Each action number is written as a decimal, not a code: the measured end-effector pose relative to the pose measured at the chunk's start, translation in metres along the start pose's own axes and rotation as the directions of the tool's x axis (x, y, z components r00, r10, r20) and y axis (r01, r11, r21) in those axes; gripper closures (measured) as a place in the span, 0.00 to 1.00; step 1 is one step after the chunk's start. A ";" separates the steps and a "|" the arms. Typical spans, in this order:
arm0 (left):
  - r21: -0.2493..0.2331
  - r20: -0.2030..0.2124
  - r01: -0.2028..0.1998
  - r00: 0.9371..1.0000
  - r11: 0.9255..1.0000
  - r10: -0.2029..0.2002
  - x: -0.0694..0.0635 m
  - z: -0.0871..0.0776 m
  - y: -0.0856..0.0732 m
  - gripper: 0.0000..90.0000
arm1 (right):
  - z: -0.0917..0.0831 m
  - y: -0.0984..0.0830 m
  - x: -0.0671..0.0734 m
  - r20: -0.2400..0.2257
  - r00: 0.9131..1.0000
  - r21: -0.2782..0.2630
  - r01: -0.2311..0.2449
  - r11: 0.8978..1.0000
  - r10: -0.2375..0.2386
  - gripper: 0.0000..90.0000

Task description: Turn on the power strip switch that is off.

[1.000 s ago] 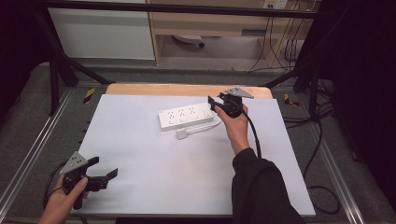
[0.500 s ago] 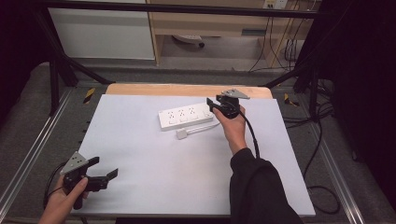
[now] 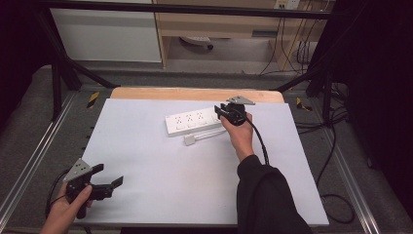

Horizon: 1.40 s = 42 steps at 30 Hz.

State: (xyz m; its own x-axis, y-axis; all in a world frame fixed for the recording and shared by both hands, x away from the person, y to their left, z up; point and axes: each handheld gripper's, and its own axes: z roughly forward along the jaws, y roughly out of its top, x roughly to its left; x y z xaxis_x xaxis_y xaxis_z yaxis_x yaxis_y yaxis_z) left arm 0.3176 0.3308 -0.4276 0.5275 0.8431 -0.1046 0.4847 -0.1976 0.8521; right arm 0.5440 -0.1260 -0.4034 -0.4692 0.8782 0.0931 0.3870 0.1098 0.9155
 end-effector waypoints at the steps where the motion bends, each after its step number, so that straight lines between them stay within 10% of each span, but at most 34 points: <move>1: -0.001 -0.002 -0.001 1.000 1.000 0.001 0.000 0.000 0.000 0.08 | 0.000 0.000 0.000 0.000 1.000 0.000 0.000 1.000 0.000 0.76; 17: 0.002 -0.005 -0.003 1.000 1.000 0.003 0.000 0.001 0.001 0.08 | 0.013 -0.013 0.003 -0.032 0.999 0.025 -0.018 1.000 0.019 0.96; 42: 0.004 -0.002 -0.003 1.000 1.000 0.003 0.000 0.000 0.000 0.08 | 0.024 -0.022 0.015 -0.069 0.997 0.044 -0.017 0.999 0.020 1.00</move>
State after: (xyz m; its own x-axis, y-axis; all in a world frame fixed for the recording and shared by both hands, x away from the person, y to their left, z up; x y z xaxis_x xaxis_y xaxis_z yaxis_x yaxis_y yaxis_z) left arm 0.3180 0.3303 -0.4274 0.5276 0.8434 -0.1010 0.4859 -0.2022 0.8503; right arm 0.5473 -0.1043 -0.4319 -0.5146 0.8462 0.1384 0.4300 0.1151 0.8955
